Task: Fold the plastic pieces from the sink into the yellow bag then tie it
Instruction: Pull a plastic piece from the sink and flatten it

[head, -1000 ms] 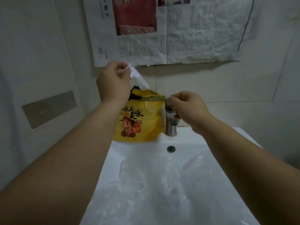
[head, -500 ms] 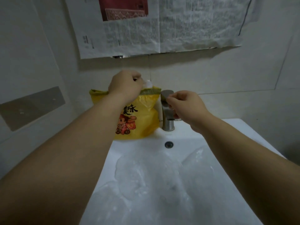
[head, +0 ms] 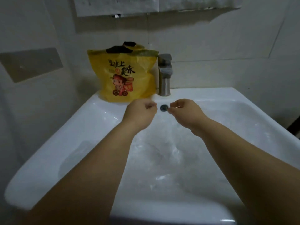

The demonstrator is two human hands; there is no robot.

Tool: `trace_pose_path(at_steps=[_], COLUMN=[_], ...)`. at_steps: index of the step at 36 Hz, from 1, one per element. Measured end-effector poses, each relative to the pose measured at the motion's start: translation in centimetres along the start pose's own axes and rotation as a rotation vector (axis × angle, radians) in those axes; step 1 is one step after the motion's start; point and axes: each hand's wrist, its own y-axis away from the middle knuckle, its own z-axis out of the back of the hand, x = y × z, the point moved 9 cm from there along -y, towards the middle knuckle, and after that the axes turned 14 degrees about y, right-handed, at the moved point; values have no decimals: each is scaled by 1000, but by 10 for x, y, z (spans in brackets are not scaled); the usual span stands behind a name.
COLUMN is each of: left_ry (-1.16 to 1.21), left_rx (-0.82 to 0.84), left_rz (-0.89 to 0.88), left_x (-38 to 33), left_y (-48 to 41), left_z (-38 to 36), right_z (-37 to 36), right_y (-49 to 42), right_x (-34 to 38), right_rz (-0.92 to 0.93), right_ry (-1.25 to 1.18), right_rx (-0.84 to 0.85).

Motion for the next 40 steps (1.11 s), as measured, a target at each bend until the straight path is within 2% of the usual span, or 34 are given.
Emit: trace_pose_path(at_steps=[5,8,12,16,18,21,23,24,26,28,30,33,37,40], left_ry=[-231,-508,-720,-680,-655,-462,-305,-244,-150,-77,12,143,153,143], left_rx=[267,432,590,692,704,599,468,393,236,89,28,105,235,277], left_rz=[185,264,384,348,324,265,212,184,124,62,31,98,221,222], left_x=[39,61,93,102,100,84,71,66,57,50,45,45,54,50], left_y=[11,17,24,29,32,25,16,10,-1,-9,-12,-9,-2,0], left_z=[-39,-54,-57,-68,-75,-77,-68,-62,-46,-29,-22,-28,-40,-44], right_z=[-18,-26,-39,-66,-77,-83,-74,-65,-44,-31,-25,-21,-17,-13], right_y=[-3,-8,-4,10,12,11,3,-3,-13,-15,-15,-11,-11,-9], right_x=[-28,-41,-50,-51,-53,-57,-54,-52,-51,-46,-38,-29,-36,-45], right_rz=[-9,3,28,88,60,-21,-7,-3,-57,-92,-90,-96,-198,-297], right_ry=[285,455,540,590,582,500,498,457,213,-70,-273,-513,-709,-891], right_rx=[115,217,350,494,540,550,441,353,201,134,129,109,73,40])
